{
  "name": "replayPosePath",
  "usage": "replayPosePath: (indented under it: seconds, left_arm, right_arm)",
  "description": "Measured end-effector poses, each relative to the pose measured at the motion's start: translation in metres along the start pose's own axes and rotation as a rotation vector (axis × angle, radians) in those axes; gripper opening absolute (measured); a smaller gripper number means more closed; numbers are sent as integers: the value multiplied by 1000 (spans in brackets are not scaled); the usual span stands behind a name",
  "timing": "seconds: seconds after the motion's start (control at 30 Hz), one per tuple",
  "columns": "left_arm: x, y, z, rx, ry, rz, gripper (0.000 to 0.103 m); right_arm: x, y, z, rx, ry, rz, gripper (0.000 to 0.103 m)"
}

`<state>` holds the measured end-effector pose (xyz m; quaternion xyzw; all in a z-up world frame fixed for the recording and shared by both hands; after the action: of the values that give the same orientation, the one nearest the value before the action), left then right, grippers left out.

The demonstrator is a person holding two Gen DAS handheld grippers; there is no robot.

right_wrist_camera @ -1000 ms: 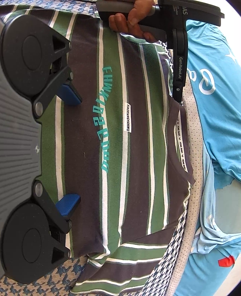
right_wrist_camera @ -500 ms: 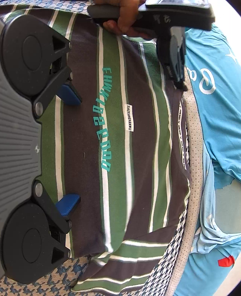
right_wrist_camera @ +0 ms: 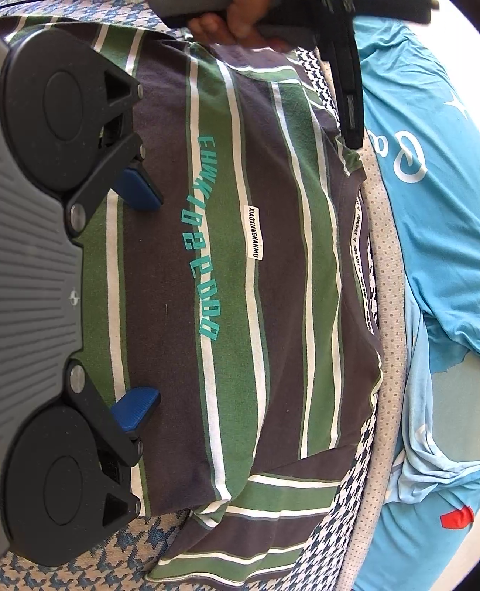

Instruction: Fold clothes

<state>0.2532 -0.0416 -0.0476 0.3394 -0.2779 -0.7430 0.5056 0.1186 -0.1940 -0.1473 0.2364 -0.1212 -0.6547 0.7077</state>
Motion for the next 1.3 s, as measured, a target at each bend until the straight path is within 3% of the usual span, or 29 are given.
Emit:
replayPosePath:
  seconds: [0.17, 0.5, 0.8, 0.9, 1.0, 1.13, 1.3]
  left_arm:
    - [-1, -18, 36, -41, -19, 39, 54]
    - [-6, -81, 87, -136, -25, 128, 54]
    - [5, -67, 86, -90, -67, 136, 60]
    - [2, -54, 81, -45, -53, 132, 72]
    - [-11, -38, 70, 2, -62, 169, 70]
    - [-30, -25, 51, 28, -64, 203, 52]
    - [-35, -23, 25, 19, -111, 209, 50]
  right_arm:
    - [0, 0, 1, 2, 10, -11, 103]
    - [4, 2, 7, 14, 44, -72, 101]
    - [13, 3, 13, 24, 45, -101, 101]
    - [13, 4, 13, 26, 49, -103, 101]
    - [9, 2, 11, 20, 45, -86, 101]
    - [5, -1, 9, 17, 40, -55, 101]
    - [3, -2, 7, 16, 32, -44, 102]
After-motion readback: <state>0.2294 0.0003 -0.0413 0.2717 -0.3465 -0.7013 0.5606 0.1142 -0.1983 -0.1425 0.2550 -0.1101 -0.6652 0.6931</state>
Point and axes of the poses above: each gripper's, at about its wrist camera, not at the fingertips, and z roughly against the way its jaws point, x to its right, y to its top, the point moved 10 cm from there along -z, roughly the way its jaws point, and after that the axes turned 8 degrees about -z, right-handed, at the moved point
